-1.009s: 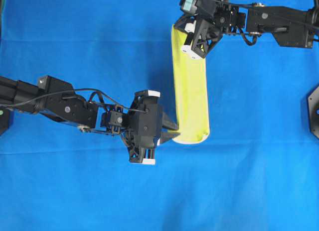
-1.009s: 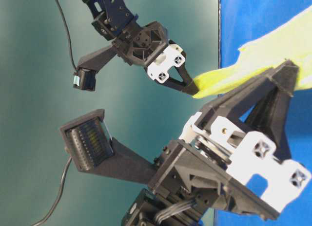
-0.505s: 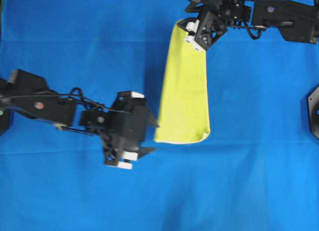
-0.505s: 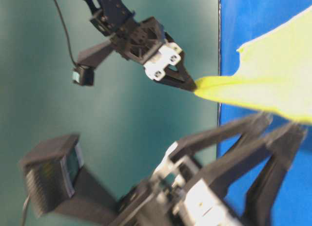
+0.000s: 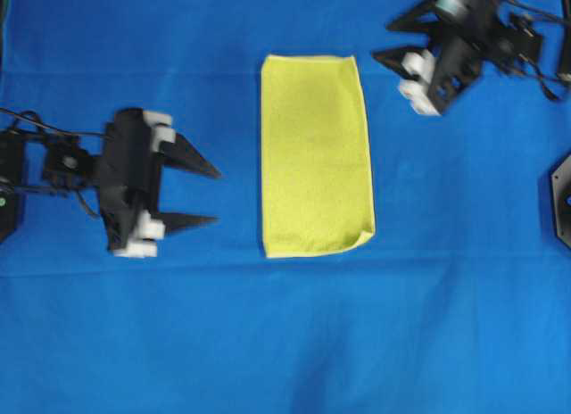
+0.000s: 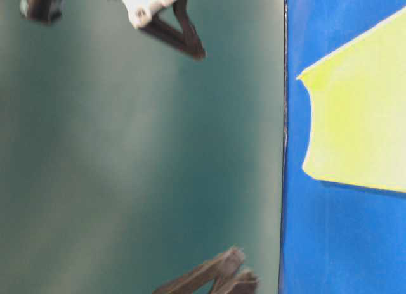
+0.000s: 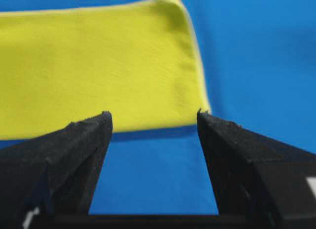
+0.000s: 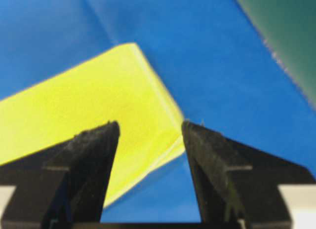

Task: Fold the yellow towel.
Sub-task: 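Release the towel strip and pull both grippers back outward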

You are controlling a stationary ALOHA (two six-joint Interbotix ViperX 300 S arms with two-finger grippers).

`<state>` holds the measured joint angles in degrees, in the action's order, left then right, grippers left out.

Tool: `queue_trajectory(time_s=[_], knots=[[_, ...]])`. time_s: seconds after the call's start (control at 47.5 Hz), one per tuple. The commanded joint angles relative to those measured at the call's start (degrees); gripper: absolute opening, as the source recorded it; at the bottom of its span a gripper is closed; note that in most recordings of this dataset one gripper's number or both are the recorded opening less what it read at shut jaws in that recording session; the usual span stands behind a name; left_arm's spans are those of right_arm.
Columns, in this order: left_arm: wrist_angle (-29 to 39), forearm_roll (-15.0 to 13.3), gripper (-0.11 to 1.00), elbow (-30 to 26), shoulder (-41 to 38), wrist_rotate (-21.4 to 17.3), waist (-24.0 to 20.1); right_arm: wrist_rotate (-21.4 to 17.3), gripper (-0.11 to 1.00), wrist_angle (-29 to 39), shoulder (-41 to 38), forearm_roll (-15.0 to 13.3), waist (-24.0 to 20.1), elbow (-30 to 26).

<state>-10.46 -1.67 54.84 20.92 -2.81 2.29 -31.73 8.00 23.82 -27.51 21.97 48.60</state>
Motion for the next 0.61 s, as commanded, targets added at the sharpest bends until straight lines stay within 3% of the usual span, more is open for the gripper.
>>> queue_trajectory(time_s=[0.0,0.294,0.589], knots=[[-4.13,0.09,0.67,2.72,4.04,-0.09,-2.46,-0.97,0.58,-1.85,5.19,0.09,-1.85,2.81],[-10.37,0.09,0.67,9.84,8.53,0.7,-6.68,-4.04,0.58,-12.22,14.85,0.26,-2.9,15.03],[-10.55,0.0,0.67,9.76,8.26,0.79,-7.03,-4.04,0.58,-12.83,15.21,0.35,-2.72,15.38]])
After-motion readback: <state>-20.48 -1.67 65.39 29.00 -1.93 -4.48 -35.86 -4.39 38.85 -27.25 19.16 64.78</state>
